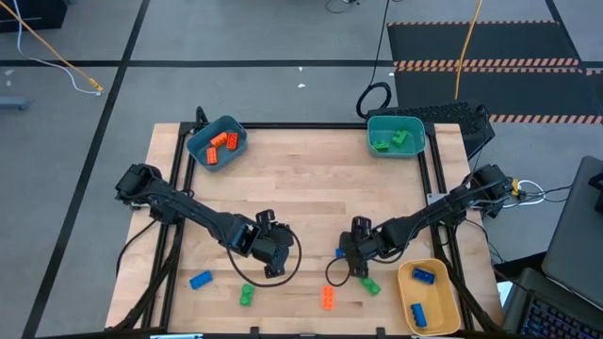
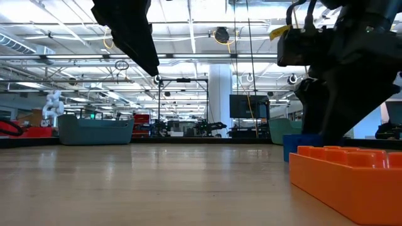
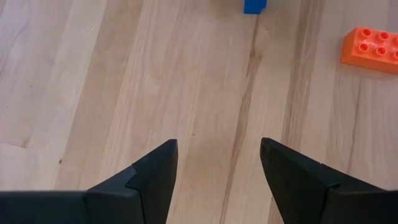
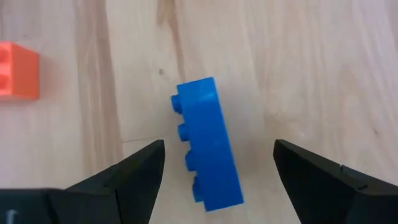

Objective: Sort & place blocks by color
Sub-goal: Put the right blue game piece into the yellow bin

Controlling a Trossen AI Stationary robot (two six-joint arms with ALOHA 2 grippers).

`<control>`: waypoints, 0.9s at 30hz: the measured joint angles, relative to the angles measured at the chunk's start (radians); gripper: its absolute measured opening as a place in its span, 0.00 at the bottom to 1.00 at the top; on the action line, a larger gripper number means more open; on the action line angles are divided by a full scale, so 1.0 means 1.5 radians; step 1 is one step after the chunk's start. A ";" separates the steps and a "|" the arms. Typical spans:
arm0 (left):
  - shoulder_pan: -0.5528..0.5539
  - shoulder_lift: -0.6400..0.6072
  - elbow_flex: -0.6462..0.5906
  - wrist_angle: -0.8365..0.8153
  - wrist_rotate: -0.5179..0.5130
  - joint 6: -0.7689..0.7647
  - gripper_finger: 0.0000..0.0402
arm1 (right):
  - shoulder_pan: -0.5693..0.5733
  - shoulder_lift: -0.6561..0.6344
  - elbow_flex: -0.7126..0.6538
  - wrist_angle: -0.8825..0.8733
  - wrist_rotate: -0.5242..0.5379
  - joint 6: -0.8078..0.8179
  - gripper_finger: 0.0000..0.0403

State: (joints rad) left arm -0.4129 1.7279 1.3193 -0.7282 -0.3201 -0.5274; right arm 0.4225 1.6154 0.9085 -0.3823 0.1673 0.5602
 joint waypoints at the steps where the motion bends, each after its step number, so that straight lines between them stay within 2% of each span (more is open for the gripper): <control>1: 0.000 0.000 0.000 0.000 0.000 0.000 0.58 | 0.000 0.000 0.000 0.000 0.010 0.001 0.72; 6: 0.000 0.000 0.000 0.000 0.000 0.000 0.58 | 0.000 0.002 0.000 -0.002 0.013 0.001 0.58; 14: 0.000 0.000 0.000 0.000 0.000 0.000 0.58 | 0.000 0.003 0.000 -0.008 0.010 -0.030 0.21; 20: 0.000 0.000 0.000 0.000 0.000 0.000 0.58 | 0.000 -0.017 0.001 -0.042 -0.013 -0.049 0.20; 27: 0.000 0.000 0.000 -0.001 0.000 0.006 0.58 | 0.000 -0.119 0.001 -0.156 -0.028 -0.008 0.20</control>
State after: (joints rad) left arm -0.4129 1.7279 1.3193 -0.7291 -0.3202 -0.5186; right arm 0.4225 1.4366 0.9092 -0.6167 0.1247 0.5475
